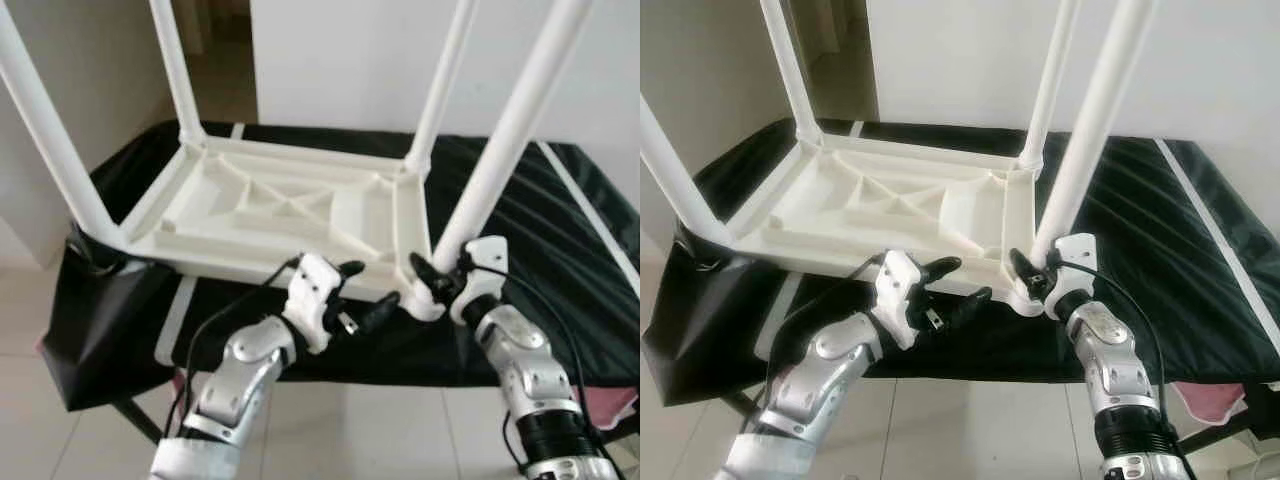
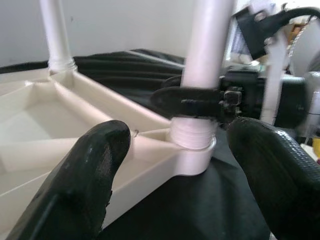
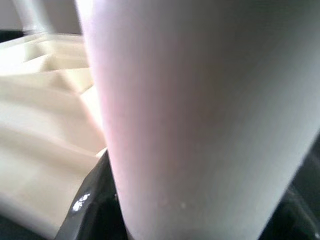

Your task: Building children table

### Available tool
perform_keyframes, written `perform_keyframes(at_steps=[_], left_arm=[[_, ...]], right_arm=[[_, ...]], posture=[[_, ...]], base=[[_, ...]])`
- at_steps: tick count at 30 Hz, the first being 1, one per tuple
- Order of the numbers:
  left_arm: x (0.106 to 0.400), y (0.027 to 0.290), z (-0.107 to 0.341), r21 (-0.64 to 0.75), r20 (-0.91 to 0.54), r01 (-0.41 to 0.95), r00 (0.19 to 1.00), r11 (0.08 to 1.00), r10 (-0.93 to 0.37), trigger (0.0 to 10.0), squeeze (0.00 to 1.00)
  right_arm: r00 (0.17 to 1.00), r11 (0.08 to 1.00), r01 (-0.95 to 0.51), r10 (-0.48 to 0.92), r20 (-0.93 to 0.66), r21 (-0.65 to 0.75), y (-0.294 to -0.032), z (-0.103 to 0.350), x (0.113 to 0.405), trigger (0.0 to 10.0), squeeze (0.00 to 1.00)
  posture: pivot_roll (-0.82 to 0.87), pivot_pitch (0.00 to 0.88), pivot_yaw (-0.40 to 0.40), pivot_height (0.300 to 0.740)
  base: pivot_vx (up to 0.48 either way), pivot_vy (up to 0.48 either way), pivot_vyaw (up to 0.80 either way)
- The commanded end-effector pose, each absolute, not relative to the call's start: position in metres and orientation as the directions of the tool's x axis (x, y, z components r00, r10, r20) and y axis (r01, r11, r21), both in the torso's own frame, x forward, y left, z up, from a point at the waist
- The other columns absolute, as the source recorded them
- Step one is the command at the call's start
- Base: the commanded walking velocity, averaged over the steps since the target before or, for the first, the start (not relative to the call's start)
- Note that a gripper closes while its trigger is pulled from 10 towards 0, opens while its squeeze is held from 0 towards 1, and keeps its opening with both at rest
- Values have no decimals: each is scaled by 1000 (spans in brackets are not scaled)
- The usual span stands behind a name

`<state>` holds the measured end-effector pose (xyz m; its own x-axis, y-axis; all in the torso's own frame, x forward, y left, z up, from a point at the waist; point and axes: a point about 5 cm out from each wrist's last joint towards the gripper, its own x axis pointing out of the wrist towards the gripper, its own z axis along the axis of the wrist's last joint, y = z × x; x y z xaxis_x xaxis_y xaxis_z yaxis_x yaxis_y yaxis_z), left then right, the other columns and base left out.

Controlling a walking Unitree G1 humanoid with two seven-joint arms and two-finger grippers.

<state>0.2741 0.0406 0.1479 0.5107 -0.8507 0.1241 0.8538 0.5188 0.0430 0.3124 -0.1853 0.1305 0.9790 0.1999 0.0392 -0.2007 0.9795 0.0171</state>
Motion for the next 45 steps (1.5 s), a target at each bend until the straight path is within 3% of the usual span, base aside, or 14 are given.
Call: perform_keyframes(at_steps=[1,3,8,10,13,27,28,29,30,34,35,45], left_arm=[[279,40,147,37,110,825,557,563,-823,10000,0],[283,39,146,24,99,812,579,583,-809,10000,0],[283,39,145,20,96,809,583,587,-807,10000,0],[283,36,143,8,84,804,592,594,-802,10000,0],[285,36,143,31,72,788,612,615,-787,10000,0],[290,44,147,118,116,727,667,677,-736,10000,0],[291,46,148,125,126,718,673,685,-729,10000,0],[292,47,148,121,129,710,681,693,-721,10000,0],[295,48,147,105,115,705,692,701,-713,10000,0],[297,50,144,85,91,700,703,709,-705,10000,0],[301,52,145,71,92,681,723,729,-685,10000,0],[304,56,145,10,106,681,727,732,-678,10000,0]], right_arm=[[994,994,-103,104,-37,36,-193,113,307,10000,0],[999,997,-15,17,-39,70,-188,111,306,10000,0],[999,997,7,-4,-41,78,-187,110,306,10000,0],[976,973,206,-197,-88,104,-182,101,305,10000,0],[951,948,302,-293,-99,101,-172,98,304,10000,0],[949,948,316,-315,-30,38,-167,107,303,10000,0],[949,949,314,-314,-21,28,-166,108,303,10000,259],[949,949,314,-313,-18,24,-166,109,303,10000,357],[950,950,312,-312,-12,21,-166,109,303,10000,627],[947,947,322,-322,-6,16,-166,109,302,10000,627],[949,948,316,-317,10,29,-167,111,302,10000,1000],[962,963,263,-266,64,57,-166,117,297,10000,1000]], posture=[[-28,0,-32,740],[-34,0,-25,740],[-34,0,-25,740],[-30,0,-22,740],[-25,0,-23,740],[-14,0,-24,740],[-15,0,-24,740],[-15,0,-24,740],[-16,0,-22,740],[-18,0,-21,740],[-22,0,-18,740],[-29,0,-16,740]], base=[[0,0,0],[0,0,0],[0,0,0],[0,0,0],[0,0,0],[0,0,0],[0,0,0],[0,0,0],[0,0,0],[0,0,0],[0,0,0],[0,0,0]])
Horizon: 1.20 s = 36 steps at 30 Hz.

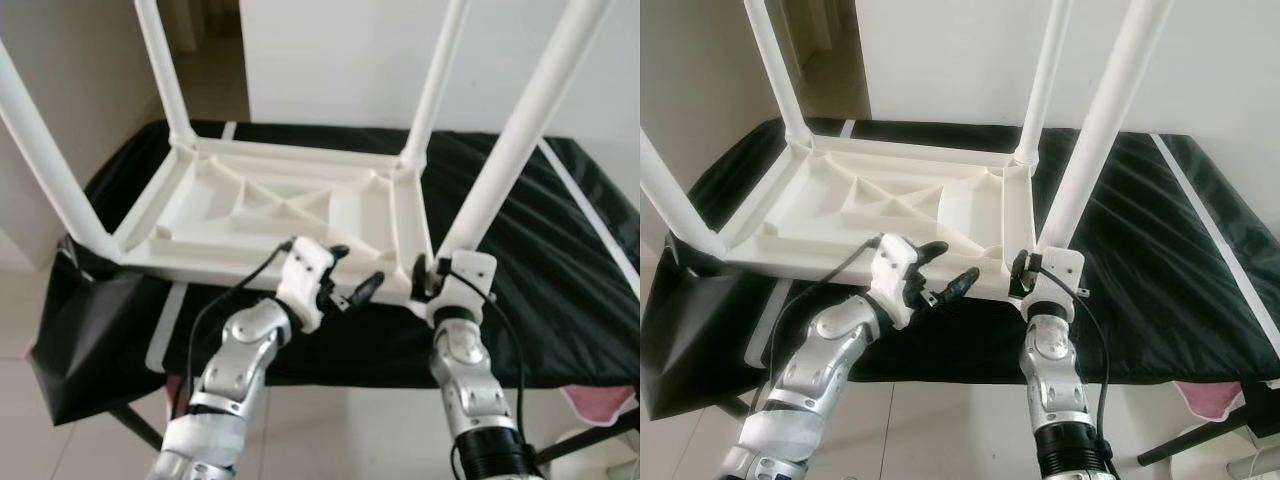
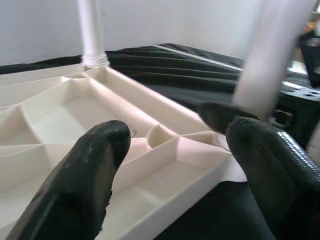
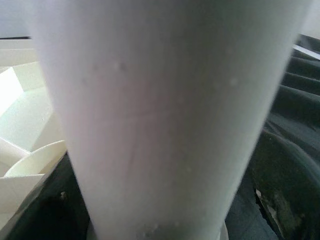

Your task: Building children table

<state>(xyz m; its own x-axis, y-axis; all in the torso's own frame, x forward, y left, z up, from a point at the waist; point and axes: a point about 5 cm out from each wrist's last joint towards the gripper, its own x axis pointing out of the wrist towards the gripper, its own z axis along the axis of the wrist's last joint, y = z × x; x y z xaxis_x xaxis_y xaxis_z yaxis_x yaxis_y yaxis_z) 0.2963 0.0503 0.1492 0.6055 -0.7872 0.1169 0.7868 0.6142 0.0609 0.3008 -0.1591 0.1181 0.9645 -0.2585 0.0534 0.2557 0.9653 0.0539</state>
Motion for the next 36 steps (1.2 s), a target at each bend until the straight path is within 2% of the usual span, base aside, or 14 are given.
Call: perform_keyframes(at_steps=[1,4,5,6,7,11,14,18,22,24,31,34,35,36], left_arm=[[304,56,145,10,106,681,727,732,-678,10000,0],[303,59,147,2,121,695,714,719,-690,10000,0],[303,59,147,16,124,700,707,714,-696,10000,0],[303,59,147,16,124,700,707,714,-696,10000,0],[301,58,148,19,128,713,694,701,-709,10000,0],[298,57,149,35,131,729,675,684,-726,10000,0],[291,54,149,130,98,755,636,643,-766,10000,0],[286,52,150,161,86,778,602,608,-794,10000,0],[285,51,149,168,77,784,594,597,-801,10000,0],[283,48,149,185,70,798,572,574,-817,10000,0],[279,44,151,204,55,815,544,543,-837,10000,0],[278,44,151,208,54,816,541,539,-839,10000,0],[278,44,151,211,53,815,541,539,-839,10000,0],[277,44,151,212,52,814,542,540,-838,10000,0]], right_arm=[[962,963,263,-266,64,57,-166,117,297,10000,1000],[970,972,227,-232,71,65,-171,118,296,10000,1000],[973,975,211,-216,75,69,-173,118,296,10000,949],[973,975,211,-216,75,69,-173,118,296,10000,949],[978,980,185,-190,85,73,-175,120,295,10000,0],[984,988,138,-145,103,70,-177,123,295,10000,0],[990,999,14,-18,141,33,-180,131,295,10000,0],[984,993,-111,114,139,-26,-183,136,297,10000,0],[979,988,-148,152,134,-40,-184,137,298,10000,0],[959,964,-254,261,109,-78,-185,139,300,10000,0],[885,874,-455,464,18,-173,-184,141,307,10000,0],[876,862,-474,481,-5,-181,-186,138,306,10000,0],[868,850,-491,495,-27,-189,-186,134,304,4745,0],[861,841,-504,506,-44,-196,-187,130,302,3451,0]], posture=[[-29,0,-16,740],[-30,0,-17,740],[-30,0,-17,740],[-30,0,-17,740],[-30,0,-18,740],[-32,0,-19,740],[-31,0,-23,740],[-32,0,-20,740],[-33,0,-18,740],[-36,0,-11,740],[-34,0,-11,740],[-30,0,-14,740],[-28,0,-15,740],[-26,0,-16,740]], base=[[0,0,0],[0,0,0],[0,0,0],[0,0,0],[0,0,0],[0,0,0],[0,0,0],[0,0,0],[0,0,0],[0,0,0],[0,0,0],[0,0,0],[0,0,0],[0,0,0]])
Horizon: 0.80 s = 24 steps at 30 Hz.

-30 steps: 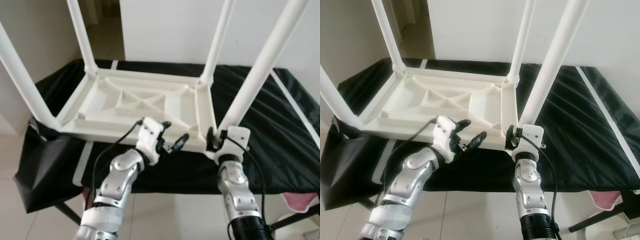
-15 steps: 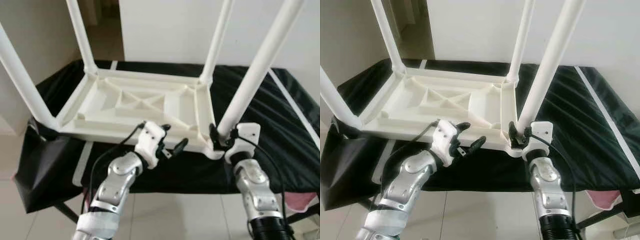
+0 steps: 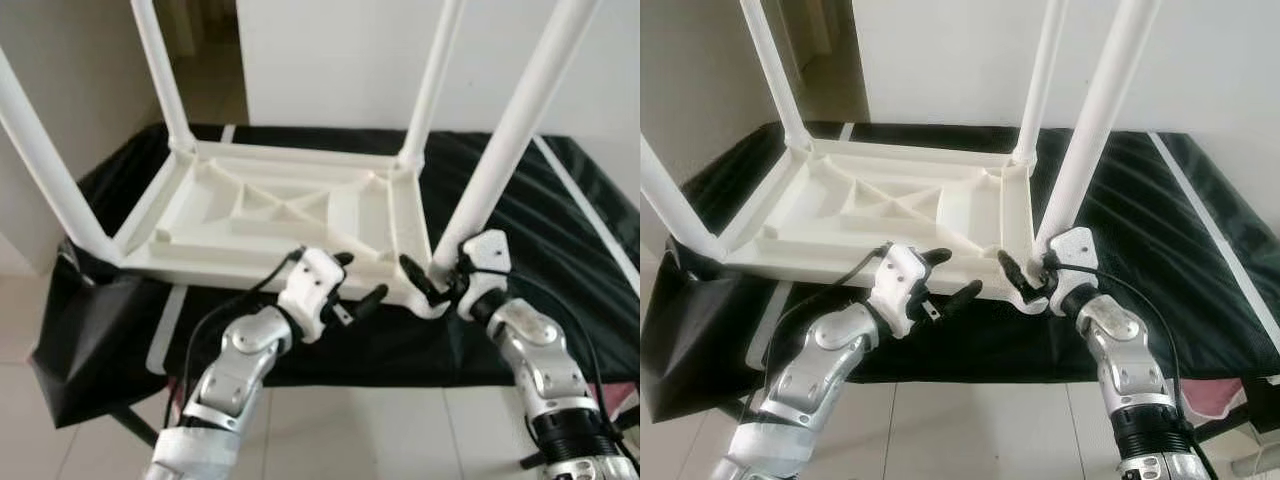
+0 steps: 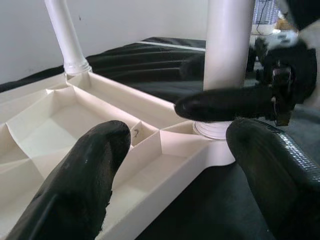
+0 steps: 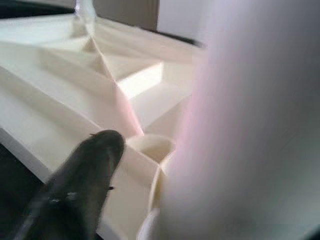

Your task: Building children table

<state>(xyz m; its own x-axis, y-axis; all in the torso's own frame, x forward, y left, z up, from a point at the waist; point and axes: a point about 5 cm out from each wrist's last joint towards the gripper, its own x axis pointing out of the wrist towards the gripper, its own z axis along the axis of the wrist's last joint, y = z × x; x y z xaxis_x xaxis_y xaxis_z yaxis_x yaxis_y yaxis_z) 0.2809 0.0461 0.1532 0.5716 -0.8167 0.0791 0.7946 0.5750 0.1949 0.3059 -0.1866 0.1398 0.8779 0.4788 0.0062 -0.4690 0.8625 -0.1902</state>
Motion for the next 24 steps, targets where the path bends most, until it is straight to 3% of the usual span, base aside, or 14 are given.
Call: perform_keyframes(at_steps=[1,2,3,15,16,24], left_arm=[[277,44,151,212,51,814,544,541,-838,10000,0],[277,44,151,212,51,814,544,541,-838,10000,0],[277,45,151,212,52,813,545,543,-837,10000,0],[277,46,153,208,55,811,549,547,-834,10000,0],[278,47,153,209,53,809,552,550,-832,10000,0],[279,47,153,204,50,811,550,548,-833,10000,0]], right_arm=[[854,833,-518,518,-54,-195,-188,128,301,2353,0],[854,833,-518,518,-54,-195,-188,128,301,2353,0],[845,825,-533,531,-64,-189,-187,126,299,0,0],[834,817,-550,547,-67,-172,-191,126,297,0,0],[864,853,-501,501,-37,-143,-196,128,298,10000,0],[944,936,-328,331,-4,-126,-203,129,299,10000,0]], posture=[[-26,0,-16,740],[-26,0,-16,740],[-24,0,-19,740],[-26,0,-21,740],[-30,2,-20,740],[-36,8,-18,740]], base=[[0,0,0],[0,0,0],[0,0,0],[0,0,0],[0,0,0],[0,0,0]])
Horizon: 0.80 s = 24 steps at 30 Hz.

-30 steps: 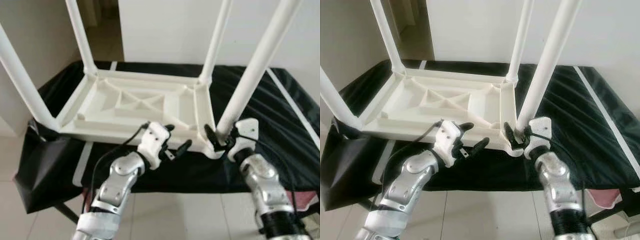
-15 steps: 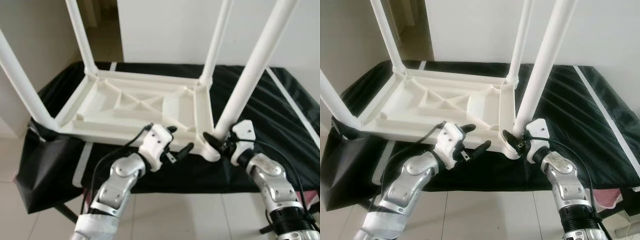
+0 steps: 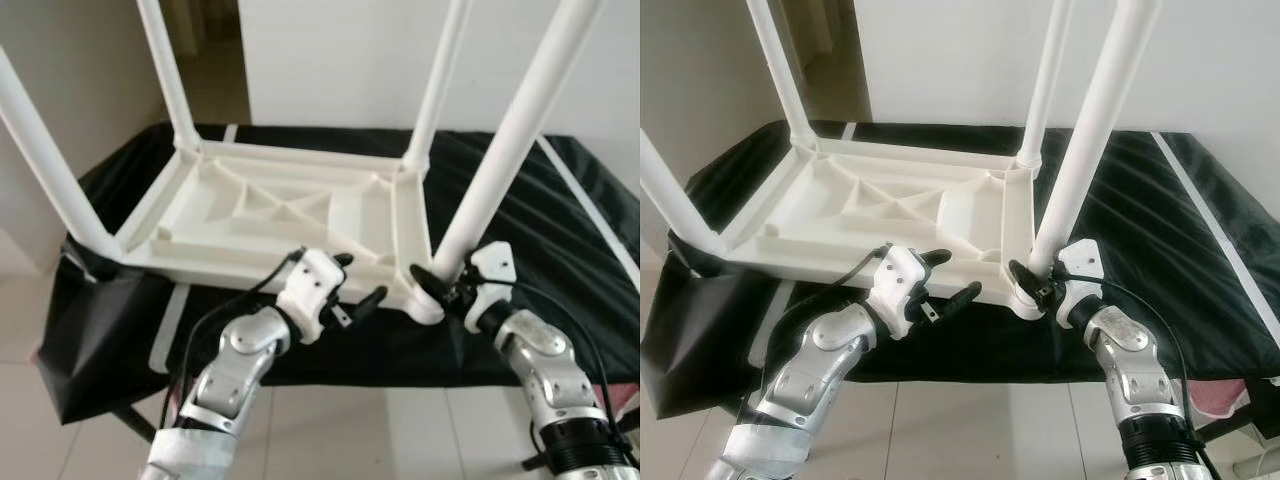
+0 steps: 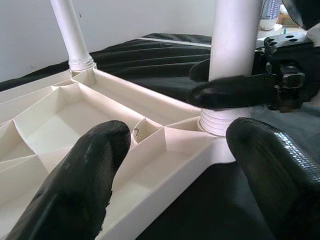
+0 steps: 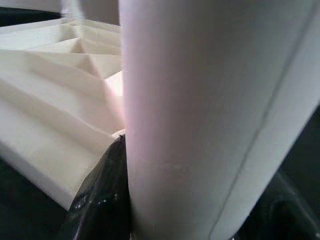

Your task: Building children table

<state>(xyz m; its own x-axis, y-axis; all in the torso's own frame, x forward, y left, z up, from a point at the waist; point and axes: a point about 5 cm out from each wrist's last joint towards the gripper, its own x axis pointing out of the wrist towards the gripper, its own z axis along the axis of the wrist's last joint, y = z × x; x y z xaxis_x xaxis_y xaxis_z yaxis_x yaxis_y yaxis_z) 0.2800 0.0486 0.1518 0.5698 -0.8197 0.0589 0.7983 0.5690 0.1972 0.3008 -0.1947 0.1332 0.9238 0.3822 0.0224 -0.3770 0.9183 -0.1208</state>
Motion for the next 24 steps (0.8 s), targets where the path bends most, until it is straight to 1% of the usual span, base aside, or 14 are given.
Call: perform_keyframes(at_steps=[1,3,5,6,9,10,14,15,21,24], left_arm=[[279,47,153,205,50,811,551,549,-833,10000,0],[279,47,153,204,51,810,552,550,-832,10000,0],[279,47,154,201,52,811,552,550,-833,10000,0],[279,47,154,201,52,811,552,550,-833,10000,0],[278,47,154,199,53,811,551,550,-833,10000,0],[278,47,154,199,53,811,551,550,-833,10000,0],[278,47,154,195,57,809,554,554,-830,10000,0],[278,47,154,195,59,809,555,555,-830,10000,0],[279,46,155,195,60,808,557,557,-829,10000,0],[279,46,157,195,68,805,558,560,-827,10000,0]], right_arm=[[952,945,-304,306,1,-117,-201,129,299,10000,0],[963,957,-269,271,5,-105,-199,128,298,10000,0],[979,976,-203,204,10,-78,-195,126,296,10000,0],[979,976,-203,204,10,-78,-195,126,296,10000,0],[996,995,-92,93,9,-26,-189,122,292,10000,0],[996,995,-92,93,9,-26,-189,122,292,10000,0],[999,999,49,-49,-7,17,-182,118,288,10000,0],[994,993,111,-110,-17,41,-179,117,287,10000,0],[982,981,188,-188,-14,57,-176,116,287,10000,0],[971,968,237,-236,-28,87,-170,115,286,10000,0]], posture=[[-37,13,-18,740],[-40,15,-17,740],[-41,21,-17,740],[-41,21,-17,740],[-42,25,-18,740],[-42,25,-18,740],[-42,27,-20,740],[-41,25,-23,740],[-36,24,-28,740],[-41,24,-29,740]], base=[[0,0,0],[0,0,0],[0,0,0],[0,0,0],[0,0,0],[0,0,0],[0,0,0],[0,0,0],[0,0,0],[0,0,0]])
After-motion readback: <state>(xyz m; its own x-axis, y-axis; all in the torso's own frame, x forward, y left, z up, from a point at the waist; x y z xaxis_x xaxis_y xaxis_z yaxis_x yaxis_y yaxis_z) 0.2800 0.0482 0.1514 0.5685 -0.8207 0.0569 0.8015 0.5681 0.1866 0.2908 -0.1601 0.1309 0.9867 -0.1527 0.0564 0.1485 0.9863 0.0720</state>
